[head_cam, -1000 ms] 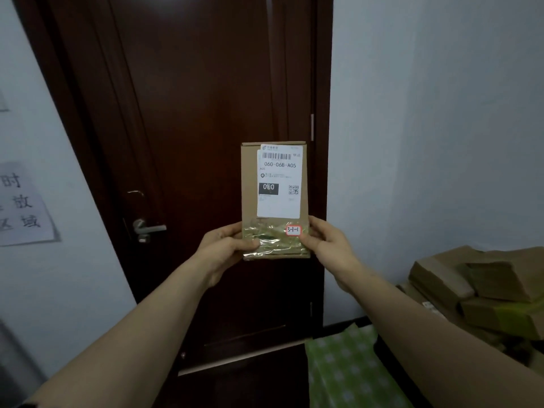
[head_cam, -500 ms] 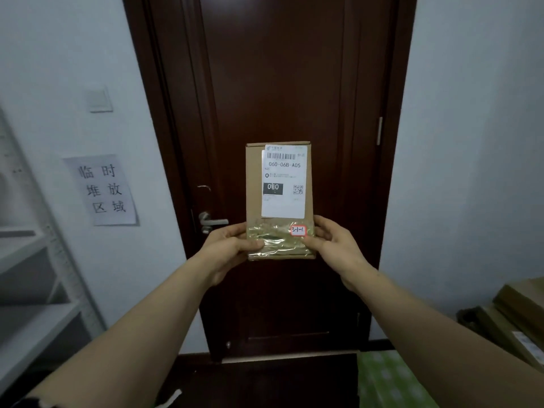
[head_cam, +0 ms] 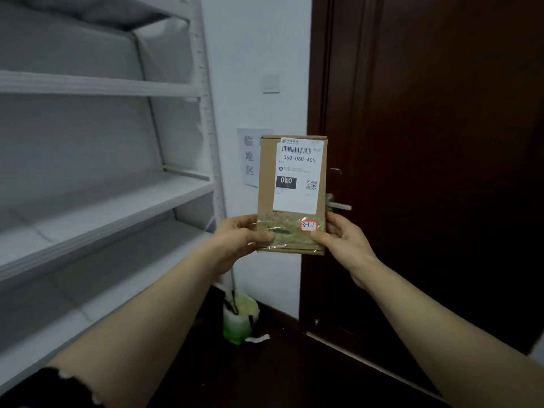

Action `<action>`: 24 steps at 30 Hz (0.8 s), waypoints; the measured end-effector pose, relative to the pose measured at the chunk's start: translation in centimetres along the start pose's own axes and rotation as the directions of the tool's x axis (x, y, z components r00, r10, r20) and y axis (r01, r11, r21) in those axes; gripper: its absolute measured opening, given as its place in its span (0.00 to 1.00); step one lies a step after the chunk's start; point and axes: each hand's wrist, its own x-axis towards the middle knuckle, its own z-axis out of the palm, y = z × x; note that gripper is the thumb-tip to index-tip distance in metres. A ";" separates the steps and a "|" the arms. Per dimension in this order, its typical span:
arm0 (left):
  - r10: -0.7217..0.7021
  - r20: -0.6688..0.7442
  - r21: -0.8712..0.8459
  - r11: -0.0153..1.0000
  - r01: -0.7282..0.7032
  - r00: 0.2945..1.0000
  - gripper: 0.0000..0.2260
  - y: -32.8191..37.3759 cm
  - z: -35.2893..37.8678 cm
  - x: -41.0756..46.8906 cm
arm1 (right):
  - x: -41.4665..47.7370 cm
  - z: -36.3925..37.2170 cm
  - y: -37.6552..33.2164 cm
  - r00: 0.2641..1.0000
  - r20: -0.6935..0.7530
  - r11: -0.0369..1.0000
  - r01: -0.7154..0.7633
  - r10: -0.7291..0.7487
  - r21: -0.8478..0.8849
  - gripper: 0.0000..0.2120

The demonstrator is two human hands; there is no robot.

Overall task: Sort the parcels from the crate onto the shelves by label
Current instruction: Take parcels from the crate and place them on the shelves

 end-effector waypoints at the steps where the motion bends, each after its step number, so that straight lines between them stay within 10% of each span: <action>1: 0.000 -0.045 -0.010 1.000 -0.001 0.999 0.22 -0.1 -1.3 -1.2 | 0.0 1.4 0.0 0.999 0.040 1.000 0.003 -0.004 0.014 0.27; 24: 0.170 -0.701 0.154 0.984 -0.085 0.693 0.21 1.3 -34.6 -32.2 | -13.1 43.4 -8.5 0.703 0.684 0.972 0.047 -0.195 0.229 0.22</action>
